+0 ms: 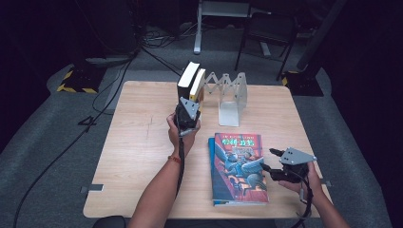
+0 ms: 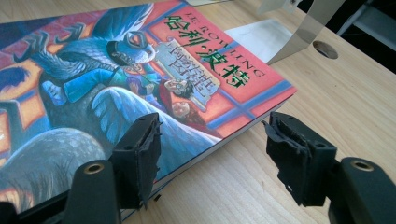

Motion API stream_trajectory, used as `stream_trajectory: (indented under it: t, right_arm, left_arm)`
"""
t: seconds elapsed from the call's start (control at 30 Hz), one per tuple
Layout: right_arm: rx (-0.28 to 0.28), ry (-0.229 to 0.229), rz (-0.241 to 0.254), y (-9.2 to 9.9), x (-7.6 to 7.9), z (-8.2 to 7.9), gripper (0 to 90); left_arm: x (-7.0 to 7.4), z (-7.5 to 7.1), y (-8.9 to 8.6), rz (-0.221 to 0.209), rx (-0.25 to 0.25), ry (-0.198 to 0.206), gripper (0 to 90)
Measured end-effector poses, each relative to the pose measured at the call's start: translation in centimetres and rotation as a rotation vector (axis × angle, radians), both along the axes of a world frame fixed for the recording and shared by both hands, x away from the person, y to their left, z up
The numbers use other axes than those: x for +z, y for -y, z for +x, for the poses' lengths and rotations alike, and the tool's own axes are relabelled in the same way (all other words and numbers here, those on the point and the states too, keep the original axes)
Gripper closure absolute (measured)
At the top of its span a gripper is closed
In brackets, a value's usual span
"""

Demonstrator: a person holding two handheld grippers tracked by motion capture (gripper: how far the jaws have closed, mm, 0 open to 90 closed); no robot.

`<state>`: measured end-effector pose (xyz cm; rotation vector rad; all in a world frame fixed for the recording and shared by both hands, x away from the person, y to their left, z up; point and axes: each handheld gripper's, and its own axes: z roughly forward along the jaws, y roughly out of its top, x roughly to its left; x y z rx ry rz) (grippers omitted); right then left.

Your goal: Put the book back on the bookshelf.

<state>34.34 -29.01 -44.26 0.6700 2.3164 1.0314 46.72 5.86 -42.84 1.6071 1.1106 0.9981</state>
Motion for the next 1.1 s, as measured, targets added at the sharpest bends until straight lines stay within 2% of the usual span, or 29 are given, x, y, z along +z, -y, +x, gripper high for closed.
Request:
stream_trajectory:
  t: [0.07, 0.17, 0.27, 0.33, 0.4, 0.47, 0.53, 0.6, 0.67, 0.87, 1.0, 1.03, 1.1]
  right_arm:
    - [0.006, 0.002, -0.016, -0.1, -0.1, -0.1, 35.6]
    - [0.006, -0.002, -0.014, -0.1, -0.1, -0.1, 35.5]
    - [0.008, -0.008, -0.022, -0.2, -0.2, -0.1, 35.4]
    - [0.009, -0.008, -0.028, -0.2, -0.2, 0.0, 35.3]
    - [0.01, -0.009, -0.029, -0.3, -0.2, 0.0, 35.2]
    - [0.009, -0.01, -0.032, -0.2, -0.3, 0.0, 35.2]
    - [0.008, -0.018, -0.035, -0.3, -0.3, 0.1, 35.2]
    - [0.009, -0.022, -0.04, -0.3, -0.4, 0.1, 35.1]
    - [0.014, -0.023, -0.045, -0.4, -0.5, 0.1, 35.1]
    - [0.02, -0.029, -0.051, -0.5, -0.6, 0.1, 35.1]
    - [0.023, -0.03, -0.05, -0.4, -0.6, 0.1, 34.9]
    - [0.023, -0.031, -0.051, -0.5, -0.6, 0.1, 34.8]
    - [0.019, -0.037, -0.05, -0.4, -0.6, 0.2, 34.4]
  left_arm:
    - [0.1, -0.2, -0.3, -0.02, -0.011, -0.001, 70.3]
    - [0.4, -0.3, -0.3, -0.008, -0.015, -0.001, 69.8]
    - [1.8, -0.7, -0.5, -0.022, -0.027, 0.033, 63.3]
    - [2.7, -0.9, -0.4, 0.011, -0.026, 0.055, 63.5]
    - [3.3, -1.1, -0.1, 0.047, -0.015, 0.065, 68.9]
    - [3.4, -1.0, -0.1, 0.053, -0.005, 0.052, 72.0]
    - [3.5, -0.7, -0.2, 0.027, 0.025, 0.046, 72.5]
    - [3.5, -0.4, 0.0, 0.009, 0.03, 0.05, 73.0]
    - [3.4, -0.1, 0.4, 0.016, 0.031, 0.054, 73.1]
    - [3.4, 0.8, 0.5, -0.004, 0.03, 0.055, 73.2]
    - [3.4, 0.9, 0.6, 0.009, 0.023, 0.053, 72.4]
    - [3.4, 0.9, 0.5, -0.007, -0.007, 0.047, 72.4]
    - [3.3, 0.5, 0.3, -0.033, -0.035, 0.035, 64.7]
